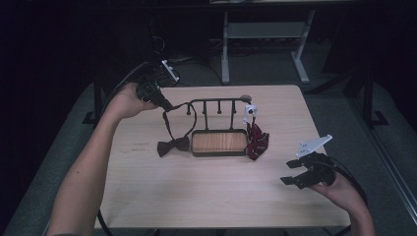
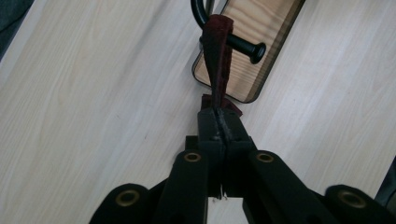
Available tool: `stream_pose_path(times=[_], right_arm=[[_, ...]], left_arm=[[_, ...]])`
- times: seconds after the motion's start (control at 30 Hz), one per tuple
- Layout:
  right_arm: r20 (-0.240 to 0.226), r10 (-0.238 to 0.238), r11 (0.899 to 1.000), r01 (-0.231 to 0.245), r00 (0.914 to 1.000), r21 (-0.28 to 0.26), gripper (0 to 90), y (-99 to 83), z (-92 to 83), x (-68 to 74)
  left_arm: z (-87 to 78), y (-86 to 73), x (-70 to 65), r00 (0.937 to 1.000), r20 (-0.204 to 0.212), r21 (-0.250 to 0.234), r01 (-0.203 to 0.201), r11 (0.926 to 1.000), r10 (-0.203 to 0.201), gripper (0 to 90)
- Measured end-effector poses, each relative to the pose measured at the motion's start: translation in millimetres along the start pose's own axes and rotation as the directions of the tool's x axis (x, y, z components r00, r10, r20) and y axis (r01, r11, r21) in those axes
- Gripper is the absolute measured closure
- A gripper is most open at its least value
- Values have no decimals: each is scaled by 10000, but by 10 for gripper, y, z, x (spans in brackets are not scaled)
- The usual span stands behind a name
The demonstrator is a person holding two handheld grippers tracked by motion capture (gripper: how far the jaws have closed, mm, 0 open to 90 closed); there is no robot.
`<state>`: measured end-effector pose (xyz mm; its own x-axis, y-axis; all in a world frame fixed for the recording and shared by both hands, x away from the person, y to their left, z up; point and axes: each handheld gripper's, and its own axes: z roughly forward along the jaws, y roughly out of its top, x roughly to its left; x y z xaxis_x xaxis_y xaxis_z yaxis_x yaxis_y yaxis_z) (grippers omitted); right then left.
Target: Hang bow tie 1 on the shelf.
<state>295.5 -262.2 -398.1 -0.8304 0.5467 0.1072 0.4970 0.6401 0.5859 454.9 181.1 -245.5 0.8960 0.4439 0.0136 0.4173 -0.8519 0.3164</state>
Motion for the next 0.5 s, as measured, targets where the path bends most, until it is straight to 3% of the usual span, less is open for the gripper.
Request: stream_pose_path(times=[0.5], right_arm=[[40, 30, 10000, -30, 10000, -86, 340, -14, -31, 1]], left_arm=[[-13, -89, -87, 9992, 367, -225, -122, 9997, 130, 802]])
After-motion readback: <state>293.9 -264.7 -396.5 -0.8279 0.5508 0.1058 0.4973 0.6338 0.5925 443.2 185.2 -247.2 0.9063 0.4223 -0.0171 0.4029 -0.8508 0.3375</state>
